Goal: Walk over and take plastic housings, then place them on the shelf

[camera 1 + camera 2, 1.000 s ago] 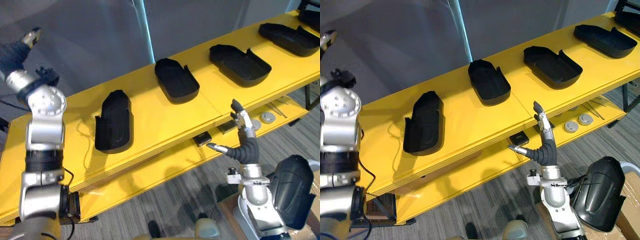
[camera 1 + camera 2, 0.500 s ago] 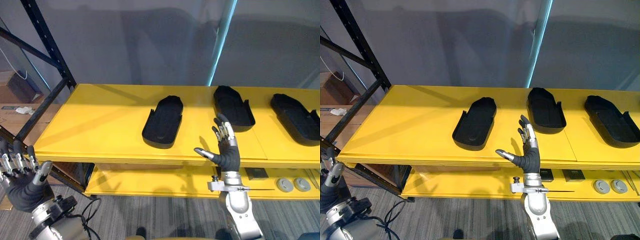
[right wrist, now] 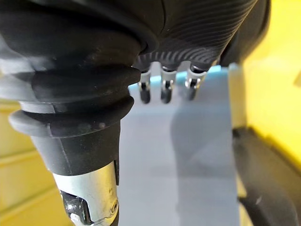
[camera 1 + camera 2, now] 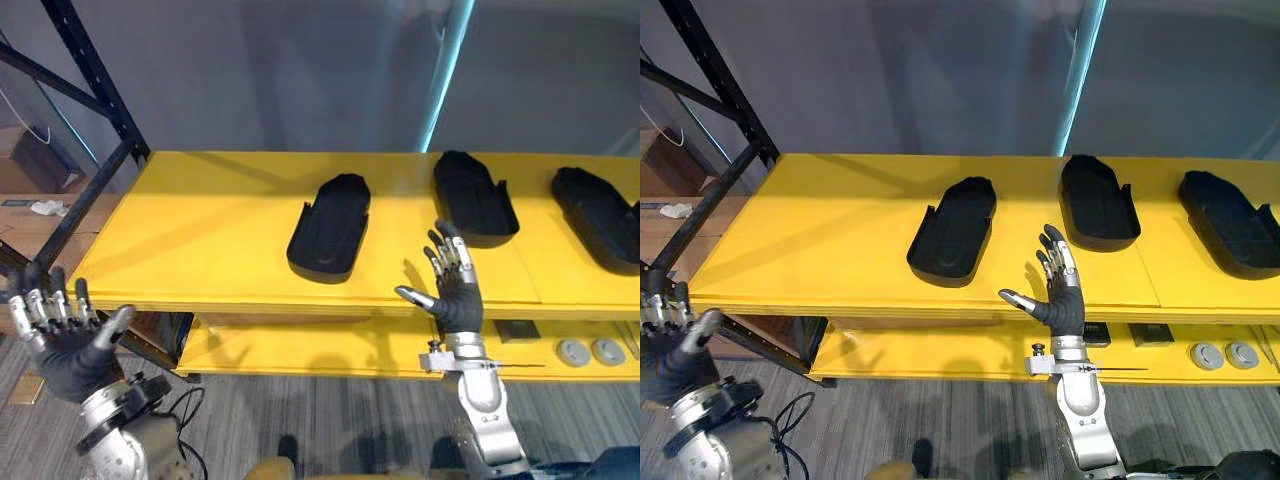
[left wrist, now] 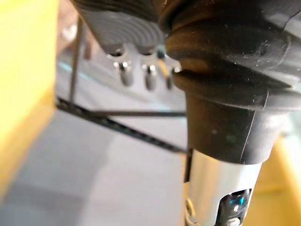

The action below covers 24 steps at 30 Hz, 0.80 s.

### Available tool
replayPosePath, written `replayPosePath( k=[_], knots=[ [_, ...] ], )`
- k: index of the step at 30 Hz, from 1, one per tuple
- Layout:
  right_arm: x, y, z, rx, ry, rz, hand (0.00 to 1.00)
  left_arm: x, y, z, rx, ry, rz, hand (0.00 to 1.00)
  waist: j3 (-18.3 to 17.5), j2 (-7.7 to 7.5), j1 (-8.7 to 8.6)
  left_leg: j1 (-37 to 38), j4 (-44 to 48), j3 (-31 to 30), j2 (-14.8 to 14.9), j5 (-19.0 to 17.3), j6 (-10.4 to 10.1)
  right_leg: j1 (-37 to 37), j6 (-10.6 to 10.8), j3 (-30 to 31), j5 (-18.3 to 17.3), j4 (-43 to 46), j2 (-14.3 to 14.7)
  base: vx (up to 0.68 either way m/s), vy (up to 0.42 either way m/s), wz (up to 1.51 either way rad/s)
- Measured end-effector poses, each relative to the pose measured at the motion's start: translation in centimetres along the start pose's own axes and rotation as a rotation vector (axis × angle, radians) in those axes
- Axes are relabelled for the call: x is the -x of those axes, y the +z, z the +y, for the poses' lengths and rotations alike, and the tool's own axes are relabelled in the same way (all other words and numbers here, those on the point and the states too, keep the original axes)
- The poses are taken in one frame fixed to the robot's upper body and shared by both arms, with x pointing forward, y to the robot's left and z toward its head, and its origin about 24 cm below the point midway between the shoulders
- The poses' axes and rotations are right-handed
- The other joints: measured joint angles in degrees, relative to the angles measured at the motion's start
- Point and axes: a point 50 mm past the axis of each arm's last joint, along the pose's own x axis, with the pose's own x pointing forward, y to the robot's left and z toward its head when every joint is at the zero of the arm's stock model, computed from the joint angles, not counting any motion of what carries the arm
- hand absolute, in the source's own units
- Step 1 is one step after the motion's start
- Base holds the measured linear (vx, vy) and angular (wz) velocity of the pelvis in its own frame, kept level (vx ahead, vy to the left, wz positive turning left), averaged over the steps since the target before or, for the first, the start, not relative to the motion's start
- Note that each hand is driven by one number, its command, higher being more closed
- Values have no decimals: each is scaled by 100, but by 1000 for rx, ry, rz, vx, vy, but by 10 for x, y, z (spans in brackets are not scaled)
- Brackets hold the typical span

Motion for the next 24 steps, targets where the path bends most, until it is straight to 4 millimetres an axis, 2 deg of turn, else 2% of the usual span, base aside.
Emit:
replayPosePath(
  k=[1,3,5,8,9,12,16,18,19,24],
  knots=[
    [-4,0,4,-18,21,-6,0,0,-6,1,-65,-7,25,0,3,-6,20,-14,-7,54,-8,-16,25,-24,11,43,6,5,-12,-65,54,-18],
    [-16,4,19,-81,90,-48,0,1,-31,8,-282,-54,139,0,12,-37,23,-94,-87,147,-39,-10,67,-122,47,50,27,-12,-58,-54,57,-4],
    [-22,6,30,-108,126,-67,0,6,-50,18,-313,-54,247,0,21,-64,35,-109,-120,275,-29,20,99,-152,75,25,47,-15,-82,30,31,12],
    [-26,4,47,-138,190,-61,0,26,-87,42,-400,-9,438,0,38,-101,104,-191,-123,260,-62,14,107,-164,93,16,64,-49,-98,45,13,9],
    [-27,4,54,-151,226,-62,100,36,-98,53,-429,23,507,0,48,-118,140,-190,-122,263,-59,13,109,-176,96,15,72,-70,-95,77,3,6],
    [-28,5,73,-191,310,-65,100,57,-117,74,-495,105,630,0,47,-117,188,-181,-121,286,-35,-5,112,-155,88,30,105,-76,-76,58,-6,-3],
    [-28,8,116,-262,478,-45,100,91,-135,105,-620,197,774,0,54,-98,253,-155,-86,370,77,-52,113,-175,18,70,351,-116,30,45,11,-8],
    [-24,6,127,-280,516,-18,100,103,-141,112,-646,201,837,0,61,-89,335,-177,52,386,96,-141,137,-193,4,83,442,-98,39,28,53,-6],
    [-22,2,136,-286,542,11,100,112,-144,116,-660,191,887,0,111,-19,359,-191,173,386,90,-225,148,-191,5,94,463,-25,16,20,59,-3],
    [-16,0,149,-283,603,34,100,126,-151,120,-657,138,971,0,150,13,368,-534,752,400,95,-608,174,-233,-11,251,449,-26,0,-40,53,-3]
  ],
)
